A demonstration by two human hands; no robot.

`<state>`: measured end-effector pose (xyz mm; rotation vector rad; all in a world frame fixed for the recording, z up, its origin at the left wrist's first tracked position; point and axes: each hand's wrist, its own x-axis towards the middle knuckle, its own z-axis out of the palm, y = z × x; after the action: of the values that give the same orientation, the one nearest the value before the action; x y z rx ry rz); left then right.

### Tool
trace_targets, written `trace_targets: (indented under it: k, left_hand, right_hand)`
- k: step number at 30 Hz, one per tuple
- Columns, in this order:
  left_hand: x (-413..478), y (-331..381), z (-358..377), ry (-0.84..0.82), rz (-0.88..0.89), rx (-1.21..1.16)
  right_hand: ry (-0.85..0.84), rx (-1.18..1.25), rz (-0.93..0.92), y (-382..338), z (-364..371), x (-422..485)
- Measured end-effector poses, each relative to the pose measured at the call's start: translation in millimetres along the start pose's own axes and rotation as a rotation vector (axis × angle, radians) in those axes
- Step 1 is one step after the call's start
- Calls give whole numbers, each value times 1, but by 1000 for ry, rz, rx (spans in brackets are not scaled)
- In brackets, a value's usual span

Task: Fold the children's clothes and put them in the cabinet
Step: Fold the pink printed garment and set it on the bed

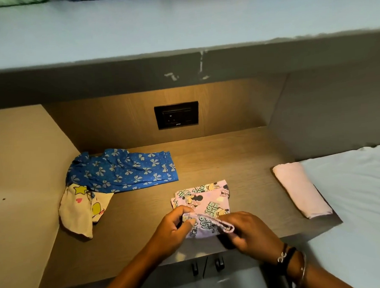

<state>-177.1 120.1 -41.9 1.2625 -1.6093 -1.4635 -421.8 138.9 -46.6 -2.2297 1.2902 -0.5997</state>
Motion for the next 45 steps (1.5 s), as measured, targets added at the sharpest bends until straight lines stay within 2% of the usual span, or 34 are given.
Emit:
trace_targets:
  k: [3, 7, 9, 14, 16, 18, 19, 21, 23, 25, 28, 32, 34, 35, 38, 40, 42, 44, 45]
  left_hand:
    - [9, 5, -10, 77, -56, -167]
    - [26, 4, -18, 82, -190, -229]
    - [34, 1, -15, 180, -235, -151]
    - [50, -3, 5, 455, -281, 87]
    - [53, -6, 14, 514, -283, 195]
    - [53, -7, 20, 557, -264, 338]
    - [54, -7, 21, 588, -243, 437]
    - [54, -10, 17, 668, -205, 589]
    - [56, -14, 6, 711, -266, 502]
    - [57, -19, -6, 686, -357, 225]
    - [52, -25, -15, 630, -316, 30]
    - [36, -25, -21, 700, -281, 4]
    - [28, -21, -21, 724, -250, -75]
    - [25, -18, -19, 717, -232, -142]
    - [16, 2, -4, 591, -169, -437]
    - [13, 14, 12, 454, -124, -670]
    - [13, 26, 27, 246, -137, -841]
    - [18, 37, 44, 19, -182, -884]
    - [21, 41, 51, -25, -203, -862]
  right_hand:
    - [24, 403, 229, 0, -6, 28]
    - [-2, 718, 406, 4, 0, 59]
    - [-7, 676, 468, 6, 5, 69]
    - [122, 406, 639, 4, 19, 79]
    - [205, 2, 527, 0, 26, 72]
    - [276, -381, 273, -1, 30, 62]
    - [260, -466, 125, -2, 30, 58]
    - [83, -541, -113, -2, 32, 52]
    - [-153, -565, -136, 1, 34, 49]
    - [-273, -554, -53, 0, 38, 50]
    - [-203, -661, -78, -7, 43, 55]
    - [-114, -814, -167, -24, 51, 67]
    - [-70, -690, -157, -31, 43, 76]
    - [-30, -532, -101, -34, 34, 80]
    - [142, 49, 231, -38, 2, 86]
    - [241, 487, 436, -34, -19, 81]
    - [259, 872, 580, -30, -34, 68]
    - [226, 1092, 669, -22, -47, 50]
    - [209, 1159, 695, -16, -51, 42]
